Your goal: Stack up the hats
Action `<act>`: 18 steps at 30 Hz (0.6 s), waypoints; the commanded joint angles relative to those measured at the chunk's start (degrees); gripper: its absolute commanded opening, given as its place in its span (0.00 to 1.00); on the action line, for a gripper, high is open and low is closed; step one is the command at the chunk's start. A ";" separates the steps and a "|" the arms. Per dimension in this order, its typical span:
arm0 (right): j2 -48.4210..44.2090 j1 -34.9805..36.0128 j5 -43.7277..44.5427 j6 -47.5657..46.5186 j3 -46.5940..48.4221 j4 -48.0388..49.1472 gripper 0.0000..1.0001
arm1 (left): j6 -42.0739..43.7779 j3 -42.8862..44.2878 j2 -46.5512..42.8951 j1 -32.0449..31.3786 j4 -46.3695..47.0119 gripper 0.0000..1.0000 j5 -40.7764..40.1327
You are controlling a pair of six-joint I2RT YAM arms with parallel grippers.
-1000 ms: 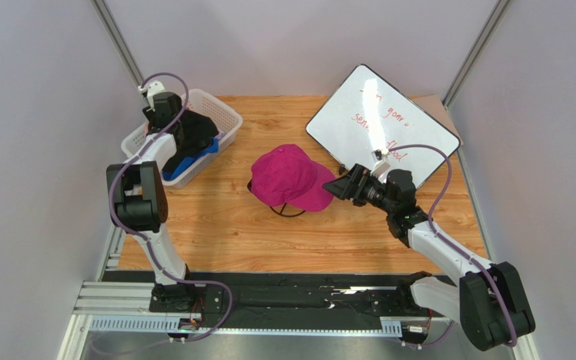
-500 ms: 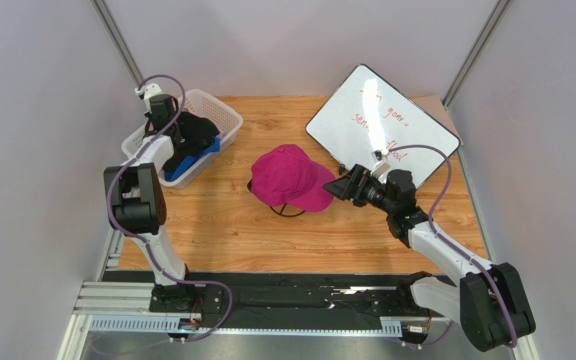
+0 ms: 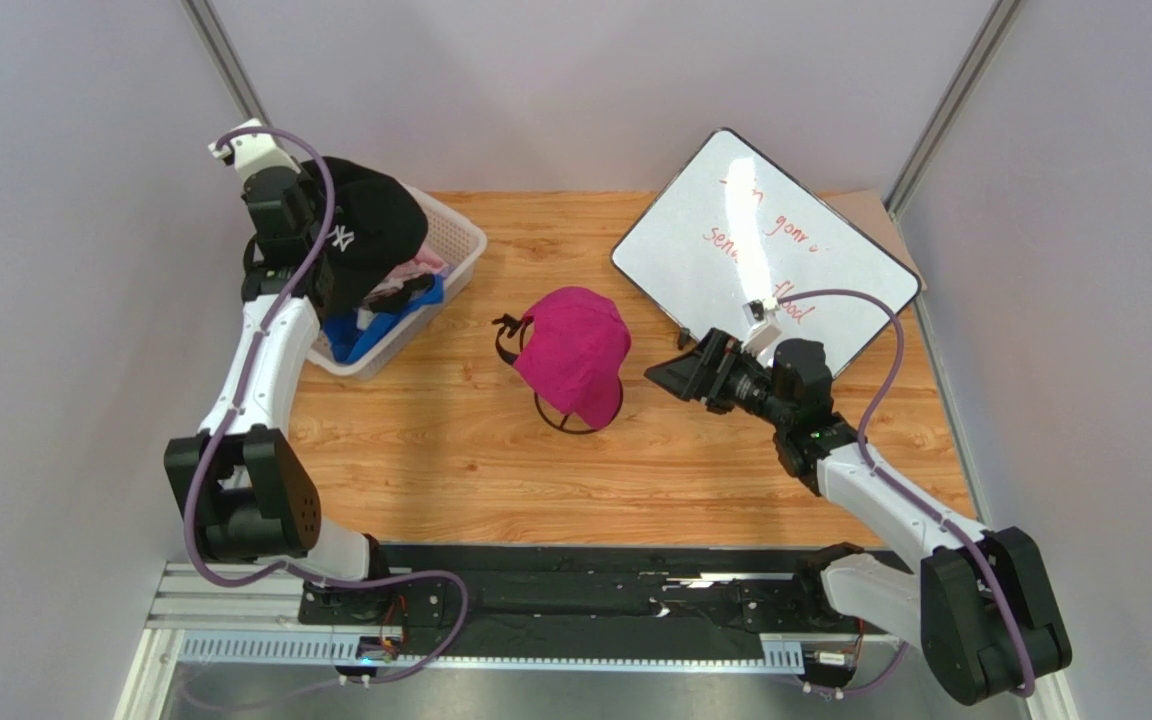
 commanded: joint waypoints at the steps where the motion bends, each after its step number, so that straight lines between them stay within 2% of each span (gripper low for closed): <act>1: -1.35 -0.11 -0.14 -1.09 2.04 1.29 0.88 | -0.86 0.73 -3.07 -0.04 -0.58 0.00 3.46; 12: -3.01 -0.02 0.03 -1.70 2.39 -0.37 0.88 | 0.72 0.12 -10.10 -4.26 -2.51 0.00 5.48; 18: -6.53 -0.02 0.74 -3.98 3.53 -4.24 0.89 | 3.97 1.87 -14.67 -10.76 -5.49 0.00 5.05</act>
